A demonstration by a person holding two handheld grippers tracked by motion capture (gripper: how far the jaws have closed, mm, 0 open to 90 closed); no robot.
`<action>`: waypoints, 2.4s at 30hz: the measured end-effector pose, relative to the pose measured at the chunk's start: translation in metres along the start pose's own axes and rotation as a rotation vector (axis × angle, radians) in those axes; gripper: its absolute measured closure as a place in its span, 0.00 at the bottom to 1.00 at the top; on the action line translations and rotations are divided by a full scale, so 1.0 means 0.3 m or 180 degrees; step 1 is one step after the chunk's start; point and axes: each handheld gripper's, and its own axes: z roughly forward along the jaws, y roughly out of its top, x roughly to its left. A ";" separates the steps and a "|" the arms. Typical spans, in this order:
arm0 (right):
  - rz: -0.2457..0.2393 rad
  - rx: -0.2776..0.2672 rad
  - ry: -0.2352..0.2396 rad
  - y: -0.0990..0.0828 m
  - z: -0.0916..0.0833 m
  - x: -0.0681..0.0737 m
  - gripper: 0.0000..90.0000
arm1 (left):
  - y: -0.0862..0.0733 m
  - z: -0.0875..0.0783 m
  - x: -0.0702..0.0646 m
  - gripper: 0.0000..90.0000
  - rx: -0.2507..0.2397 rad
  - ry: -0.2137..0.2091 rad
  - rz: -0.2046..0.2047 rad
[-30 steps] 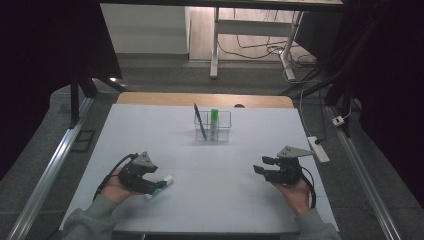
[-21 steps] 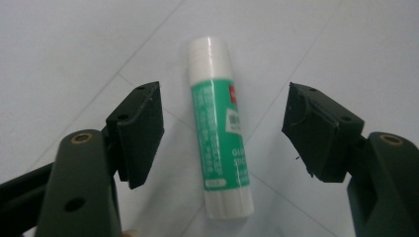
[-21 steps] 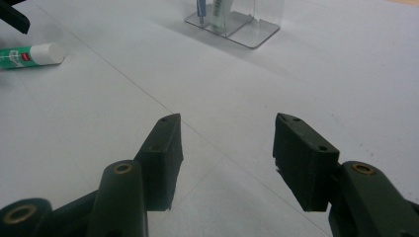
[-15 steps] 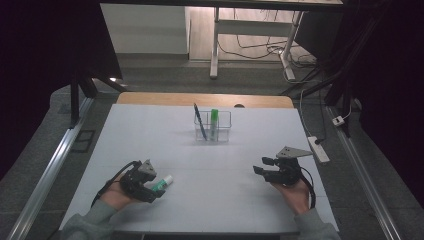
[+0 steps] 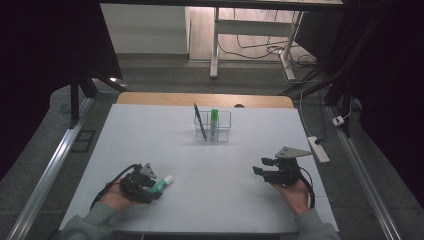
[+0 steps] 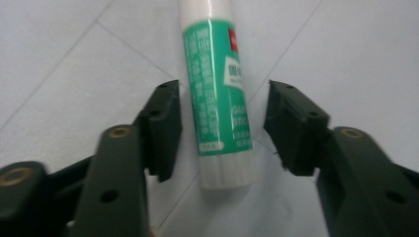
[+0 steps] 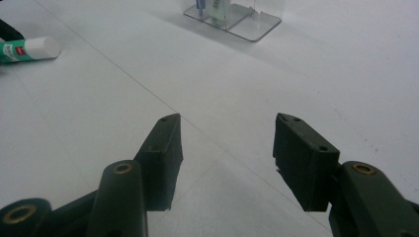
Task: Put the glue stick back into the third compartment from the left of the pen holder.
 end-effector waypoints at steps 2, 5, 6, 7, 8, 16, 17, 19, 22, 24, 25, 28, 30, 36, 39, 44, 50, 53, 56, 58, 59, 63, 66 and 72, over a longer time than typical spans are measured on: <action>0.0004 0.0006 0.0007 0.000 0.001 0.000 0.49 | 0.000 0.005 -0.006 0.61 0.0048 0.0034 0.0025; -0.0009 0.0022 0.0012 0.001 0.002 0.004 0.49 | 0.001 0.004 -0.007 0.69 0.0062 0.0057 0.0011; -0.0011 0.0029 0.0001 0.001 0.002 0.005 0.49 | 0.001 0.004 -0.008 0.69 0.0059 0.0064 0.0002; -0.0008 0.0021 0.0019 0.001 0.004 0.006 0.49 | 0.001 0.003 -0.008 0.71 0.0059 0.0070 0.0006; -0.0005 0.0020 0.0021 0.001 0.005 0.006 0.49 | 0.001 0.003 -0.009 0.72 0.0066 0.0077 0.0013; 0.0004 0.0035 0.0017 0.000 0.006 0.005 0.49 | 0.006 0.001 -0.021 0.73 0.0087 0.0145 0.0097; 0.0003 0.0040 0.0003 0.000 0.006 0.005 0.49 | 0.007 0.001 -0.022 0.73 0.0084 0.0148 0.0106; 0.0008 0.0028 0.0011 0.000 0.005 0.004 0.49 | 0.007 -0.001 -0.021 0.73 0.0041 0.0132 0.0106; 0.0007 0.0014 0.0015 0.000 0.004 0.004 0.49 | 0.007 -0.011 -0.017 0.73 -0.0068 0.0111 0.0100; 0.0006 0.0013 0.0015 0.001 0.005 0.004 0.49 | 0.006 -0.020 -0.014 0.73 -0.0159 0.0107 0.0081; 0.0006 0.0014 0.0016 0.001 0.005 0.004 0.49 | 0.005 -0.024 -0.013 0.73 -0.0198 0.0109 0.0072; -0.0001 0.0023 0.0016 0.001 0.005 0.005 0.49 | 0.004 -0.034 -0.008 0.73 -0.0304 0.0113 0.0057; 0.0002 0.0015 0.0023 0.002 0.005 0.005 0.49 | 0.002 -0.039 -0.004 0.73 -0.0372 0.0119 0.0046; 0.0005 0.0006 0.0017 0.001 0.005 0.004 0.49 | -0.001 -0.058 0.006 0.73 -0.0563 0.0149 -0.0008; 0.0001 0.0012 0.0015 0.002 0.005 0.005 0.49 | -0.003 -0.070 0.009 0.73 -0.0704 0.0152 -0.0022; 0.0010 0.0004 0.0030 0.002 0.006 0.006 0.49 | -0.003 -0.085 0.014 0.73 -0.0912 0.0166 -0.0045; 0.0018 -0.0001 0.0039 0.003 0.007 0.007 0.49 | 0.000 -0.094 0.019 0.73 -0.1091 0.0209 -0.0091; 0.0028 -0.0007 0.0041 0.004 0.006 0.007 0.49 | 0.003 -0.100 0.023 0.73 -0.1189 0.0211 -0.0118; 0.0034 -0.0007 0.0046 0.004 0.006 0.007 0.49 | 0.008 -0.102 0.025 0.73 -0.1263 0.0224 -0.0130; 0.0033 -0.0006 0.0052 0.004 0.006 0.008 0.49 | 0.013 -0.103 0.025 0.73 -0.1309 0.0230 -0.0135; 0.0034 -0.0008 0.0058 0.005 0.007 0.008 0.49 | 0.015 -0.104 0.025 0.73 -0.1333 0.0230 -0.0131; 0.0027 0.0002 0.0084 0.007 0.010 0.014 0.48 | 0.030 -0.104 0.023 0.73 -0.1388 0.0234 -0.0113; 0.0038 -0.0009 0.0115 0.010 0.015 0.021 0.48 | 0.042 -0.101 0.019 0.73 -0.1430 0.0244 -0.0093; 0.0025 -0.0017 0.0167 0.017 0.025 0.037 0.47 | 0.074 -0.094 0.006 0.73 -0.1502 0.0259 -0.0022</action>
